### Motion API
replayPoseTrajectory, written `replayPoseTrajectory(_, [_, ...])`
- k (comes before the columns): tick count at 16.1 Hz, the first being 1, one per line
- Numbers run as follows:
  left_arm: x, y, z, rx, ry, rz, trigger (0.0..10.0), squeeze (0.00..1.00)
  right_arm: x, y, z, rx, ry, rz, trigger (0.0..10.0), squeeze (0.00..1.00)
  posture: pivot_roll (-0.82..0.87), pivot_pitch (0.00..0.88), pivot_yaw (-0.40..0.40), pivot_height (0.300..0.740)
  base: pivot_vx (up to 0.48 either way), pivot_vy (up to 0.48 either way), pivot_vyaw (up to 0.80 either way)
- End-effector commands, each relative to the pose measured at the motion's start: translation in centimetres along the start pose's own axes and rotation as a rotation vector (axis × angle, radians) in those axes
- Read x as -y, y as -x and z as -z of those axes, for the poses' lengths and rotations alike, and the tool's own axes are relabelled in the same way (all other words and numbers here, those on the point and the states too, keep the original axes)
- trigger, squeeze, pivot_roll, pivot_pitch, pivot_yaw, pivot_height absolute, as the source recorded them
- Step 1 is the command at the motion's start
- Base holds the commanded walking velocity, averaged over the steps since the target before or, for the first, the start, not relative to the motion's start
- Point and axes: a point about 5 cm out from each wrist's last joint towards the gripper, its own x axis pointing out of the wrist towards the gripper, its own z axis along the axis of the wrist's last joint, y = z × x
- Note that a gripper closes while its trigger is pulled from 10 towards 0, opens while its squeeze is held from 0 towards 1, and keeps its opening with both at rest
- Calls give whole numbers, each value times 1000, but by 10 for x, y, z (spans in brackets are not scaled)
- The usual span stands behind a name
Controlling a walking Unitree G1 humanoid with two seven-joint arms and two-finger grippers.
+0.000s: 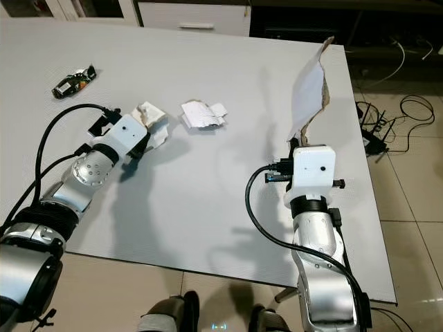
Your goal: Picking trash to rubbish bin
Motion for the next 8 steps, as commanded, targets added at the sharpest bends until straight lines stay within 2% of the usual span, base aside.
replayPoseTrajectory(1, [5, 0, 1, -3, -27, 54, 10000, 0, 3, 2, -1, 7, -8, 18, 10000, 0, 135, 165, 22, 740, 0, 0, 0])
replayPoseTrajectory(7, [22, 4, 23, -154, -41, 225, 10000, 0, 1, 1, -1, 6, -12, 16, 10000, 0, 134, 172, 27, 740, 0, 0, 0])
replayPoseTrajectory(8, [23, 5, 26, -174, -34, 248, 8863, 0, 1, 2, -1, 4, -13, 16, 10000, 0, 132, 173, 28, 740, 0, 0, 0])
